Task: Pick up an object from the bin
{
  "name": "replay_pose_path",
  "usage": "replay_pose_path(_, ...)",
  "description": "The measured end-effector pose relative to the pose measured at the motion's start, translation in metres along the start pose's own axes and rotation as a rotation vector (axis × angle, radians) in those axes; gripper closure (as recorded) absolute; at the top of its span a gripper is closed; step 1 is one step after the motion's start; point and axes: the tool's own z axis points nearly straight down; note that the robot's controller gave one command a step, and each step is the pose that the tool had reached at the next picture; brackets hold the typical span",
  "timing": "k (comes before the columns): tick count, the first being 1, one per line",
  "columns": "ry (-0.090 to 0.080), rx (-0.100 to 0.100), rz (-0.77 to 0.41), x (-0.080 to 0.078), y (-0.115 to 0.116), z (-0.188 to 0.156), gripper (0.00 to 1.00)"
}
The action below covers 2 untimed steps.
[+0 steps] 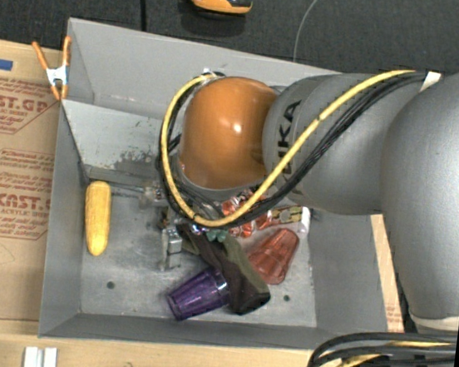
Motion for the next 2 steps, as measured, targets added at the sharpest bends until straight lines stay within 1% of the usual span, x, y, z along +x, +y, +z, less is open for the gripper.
replay_pose_path(1, 0.023, -0.007, -0.034, 0.014, -0.027, 0.003, 0.0)
replay_pose_path(2, 0.006, 0.0, 0.065, 0.013, -0.065, -0.012, 0.0)
